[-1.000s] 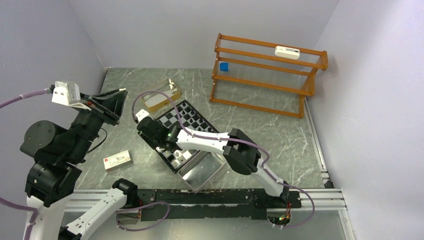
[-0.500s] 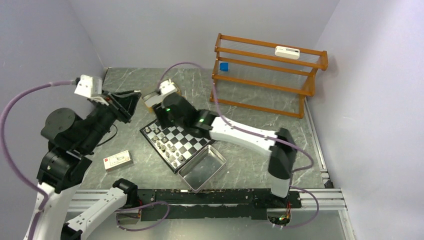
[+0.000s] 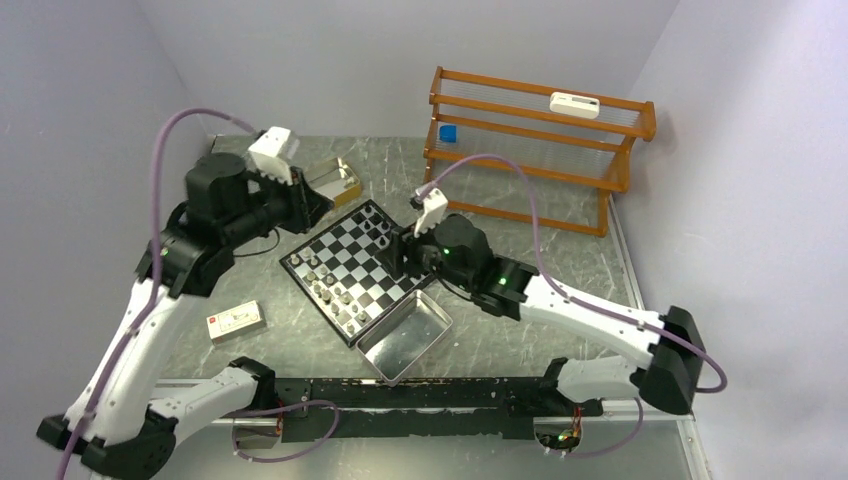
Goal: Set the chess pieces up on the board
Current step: Place the chess piece on the chessboard.
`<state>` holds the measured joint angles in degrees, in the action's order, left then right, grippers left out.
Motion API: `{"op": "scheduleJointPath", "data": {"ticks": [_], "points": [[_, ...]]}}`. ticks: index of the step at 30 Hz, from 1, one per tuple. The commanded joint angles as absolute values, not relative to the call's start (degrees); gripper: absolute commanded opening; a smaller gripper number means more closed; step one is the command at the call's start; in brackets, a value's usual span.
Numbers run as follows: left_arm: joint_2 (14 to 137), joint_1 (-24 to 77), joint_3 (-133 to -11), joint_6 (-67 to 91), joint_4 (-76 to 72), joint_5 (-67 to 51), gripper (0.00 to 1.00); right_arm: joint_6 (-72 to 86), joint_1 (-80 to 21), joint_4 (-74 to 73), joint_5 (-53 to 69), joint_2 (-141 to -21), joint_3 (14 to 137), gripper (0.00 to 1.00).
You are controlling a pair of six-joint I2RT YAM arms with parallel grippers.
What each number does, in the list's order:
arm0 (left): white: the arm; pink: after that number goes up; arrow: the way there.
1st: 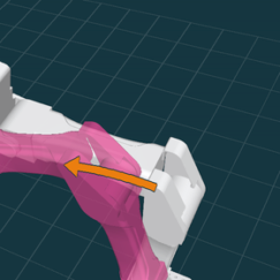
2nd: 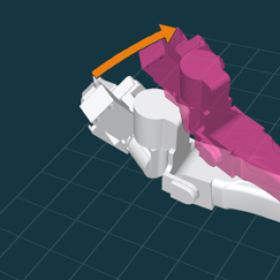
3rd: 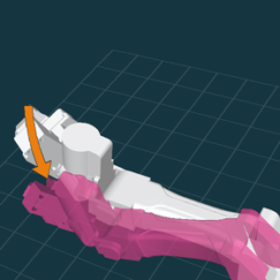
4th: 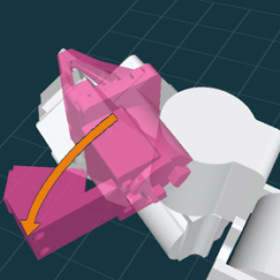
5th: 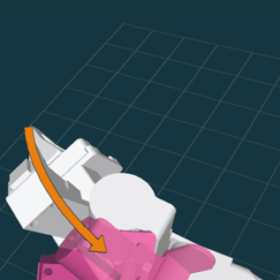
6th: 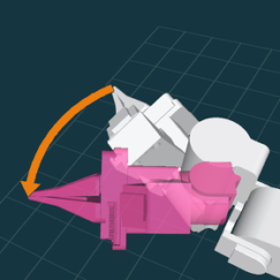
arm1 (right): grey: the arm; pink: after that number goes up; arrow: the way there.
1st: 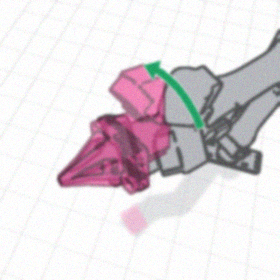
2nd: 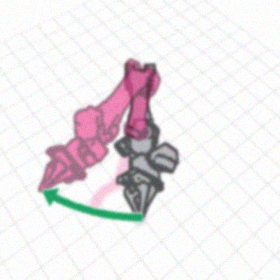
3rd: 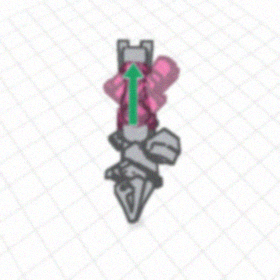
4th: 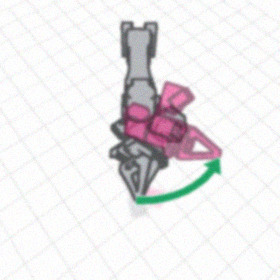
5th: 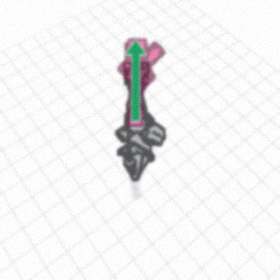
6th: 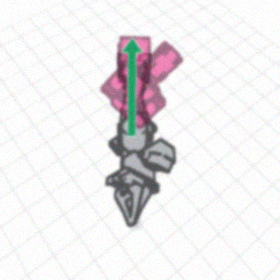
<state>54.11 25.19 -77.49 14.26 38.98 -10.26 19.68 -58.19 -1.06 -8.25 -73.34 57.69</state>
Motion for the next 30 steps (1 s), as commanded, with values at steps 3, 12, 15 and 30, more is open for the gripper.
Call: {"op": "scheduleJointPath", "data": {"ticks": [3,12,15,30], "points": [[63.25,25.0,-79.76,9.96,51.61,-13.83,0.05,23.5,-58.12,3.49,-5.61,-64.81,49.87,0.58],[76.31,24.96,-74.94,1.34,60.06,-5.86,0.05,24.74,-58.18,1.7,-6.62,-53.47,41.53,0.59],[81.82,24.91,-74.73,-1.4,60.05,-8.53,0.05,23.98,-58.13,-1.0,-7.99,-50.4,40.46,0.59],[111.46,28.13,-86.93,-4.57,62.29,-5.92,0.05,26.3,-58.1,-5.91,-12.06,-38.44,37.06,0.6]]}}
